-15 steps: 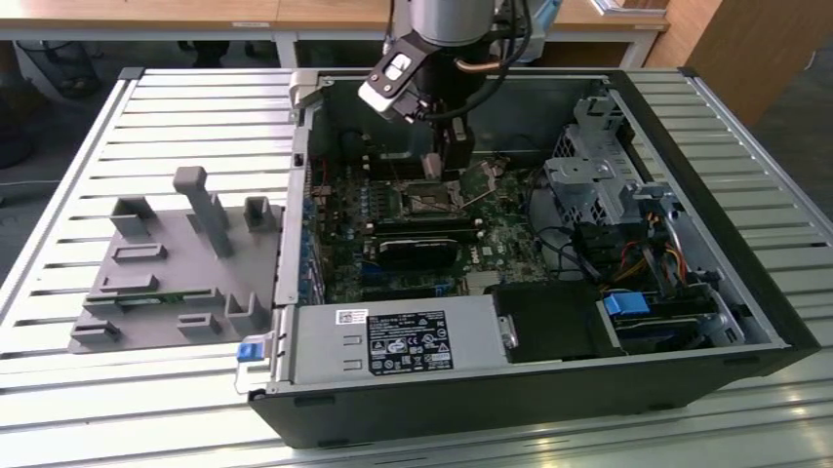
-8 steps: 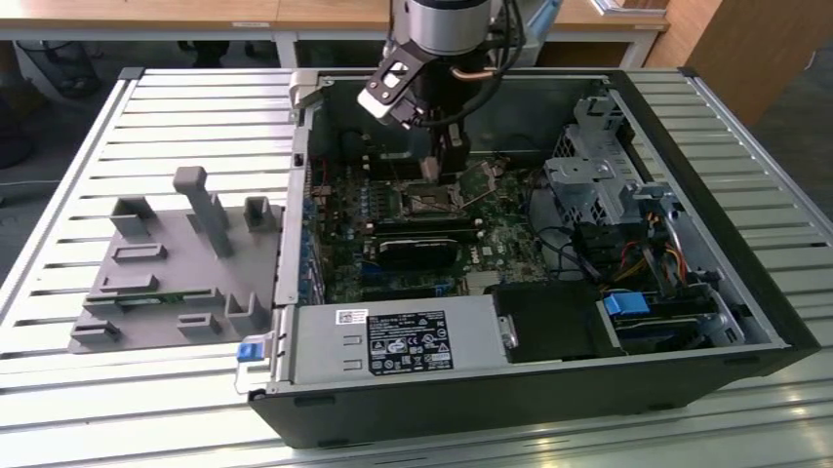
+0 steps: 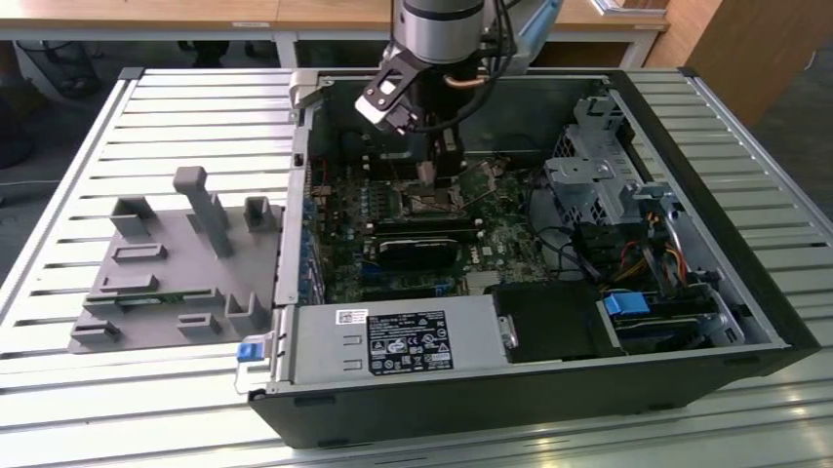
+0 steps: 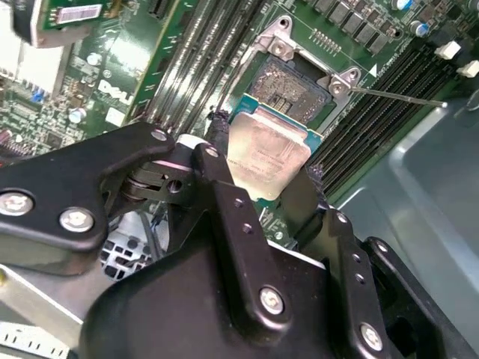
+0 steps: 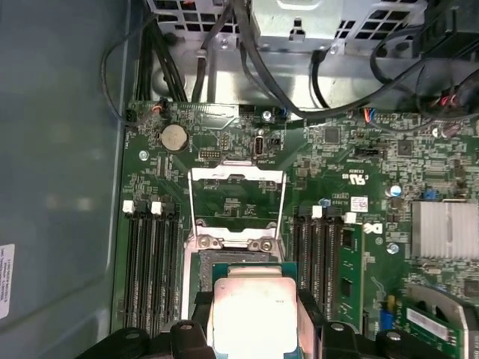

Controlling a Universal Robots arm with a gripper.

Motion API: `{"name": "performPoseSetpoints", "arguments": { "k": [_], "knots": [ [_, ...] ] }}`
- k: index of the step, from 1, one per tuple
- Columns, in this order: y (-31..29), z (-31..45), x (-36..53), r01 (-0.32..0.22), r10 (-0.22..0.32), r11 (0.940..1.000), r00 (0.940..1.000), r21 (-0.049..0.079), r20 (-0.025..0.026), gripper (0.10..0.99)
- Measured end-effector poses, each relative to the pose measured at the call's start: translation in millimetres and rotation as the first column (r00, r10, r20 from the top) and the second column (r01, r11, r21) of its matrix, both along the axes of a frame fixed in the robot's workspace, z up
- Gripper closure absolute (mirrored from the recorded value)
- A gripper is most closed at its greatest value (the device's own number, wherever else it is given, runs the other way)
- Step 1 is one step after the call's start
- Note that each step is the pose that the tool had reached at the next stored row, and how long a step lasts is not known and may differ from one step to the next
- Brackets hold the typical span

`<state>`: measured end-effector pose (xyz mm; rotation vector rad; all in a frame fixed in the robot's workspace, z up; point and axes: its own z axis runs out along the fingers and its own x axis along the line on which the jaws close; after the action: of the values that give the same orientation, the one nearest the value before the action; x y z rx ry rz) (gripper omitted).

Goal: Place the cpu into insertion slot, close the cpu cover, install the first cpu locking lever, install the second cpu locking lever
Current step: 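Place the cpu into insertion slot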

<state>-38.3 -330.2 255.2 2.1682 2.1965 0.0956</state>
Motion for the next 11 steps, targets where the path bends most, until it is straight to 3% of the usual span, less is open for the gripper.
{"name": "performPoseSetpoints", "arguments": {
  "k": [11],
  "knots": [
    [11.2, -19.9, -5.9, 0.002, -0.002, 0.9999, 1.0, -0.013, -0.0002, 0.557]
  ]
}}
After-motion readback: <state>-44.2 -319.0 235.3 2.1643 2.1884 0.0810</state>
